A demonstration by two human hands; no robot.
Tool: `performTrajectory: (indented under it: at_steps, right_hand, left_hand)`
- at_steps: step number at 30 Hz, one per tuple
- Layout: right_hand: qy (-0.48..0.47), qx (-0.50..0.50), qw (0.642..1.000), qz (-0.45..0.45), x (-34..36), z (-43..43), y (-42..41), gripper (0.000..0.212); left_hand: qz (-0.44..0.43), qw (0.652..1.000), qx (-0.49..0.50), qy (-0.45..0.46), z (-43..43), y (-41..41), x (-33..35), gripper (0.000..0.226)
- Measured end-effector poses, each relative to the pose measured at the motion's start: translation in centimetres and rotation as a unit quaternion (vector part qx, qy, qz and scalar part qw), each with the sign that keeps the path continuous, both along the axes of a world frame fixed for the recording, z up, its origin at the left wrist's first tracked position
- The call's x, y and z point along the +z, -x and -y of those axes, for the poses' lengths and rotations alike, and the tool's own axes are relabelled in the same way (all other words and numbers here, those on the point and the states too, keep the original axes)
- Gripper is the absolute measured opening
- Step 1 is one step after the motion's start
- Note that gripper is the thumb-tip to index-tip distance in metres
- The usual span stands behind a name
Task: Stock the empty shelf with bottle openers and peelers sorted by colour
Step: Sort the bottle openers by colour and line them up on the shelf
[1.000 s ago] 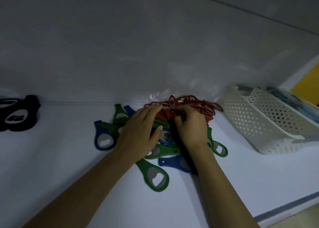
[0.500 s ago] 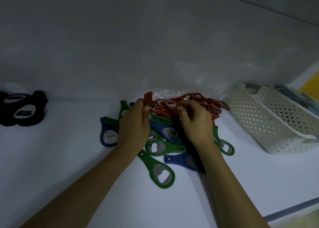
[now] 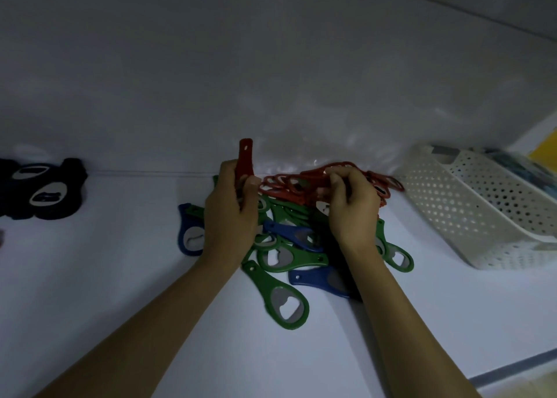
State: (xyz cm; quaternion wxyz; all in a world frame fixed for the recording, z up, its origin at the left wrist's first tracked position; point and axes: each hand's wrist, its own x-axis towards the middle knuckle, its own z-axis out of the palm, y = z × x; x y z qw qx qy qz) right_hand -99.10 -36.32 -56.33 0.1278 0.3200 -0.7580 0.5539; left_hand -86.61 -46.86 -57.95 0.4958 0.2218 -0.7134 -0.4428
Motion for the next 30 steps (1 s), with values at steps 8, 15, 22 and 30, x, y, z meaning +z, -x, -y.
performTrajectory:
  at_steps: [8,15,22,30]
  right_hand:
    - [0.058,0.206,0.972,0.095,0.8,0.1,-1.4,0.021]
    - [0.094,0.181,0.967,0.153,0.6,0.4,-1.5,0.017]
    - [-0.34,0.076,0.922,-0.171,-1.1,0.6,-0.3,0.029]
    - [-0.018,0.072,0.997,0.033,-0.2,0.2,-0.7,0.017]
  left_hand:
    - [0.065,0.996,-0.04,0.034,-0.1,0.5,-0.2,0.062]
    - [0.157,0.972,-0.013,0.175,-0.6,0.4,-0.8,0.032]
    - [0.061,0.997,0.003,0.041,-0.1,0.1,-0.2,0.022]
    - [0.003,0.999,-0.017,-0.043,-0.1,0.3,0.0,0.015]
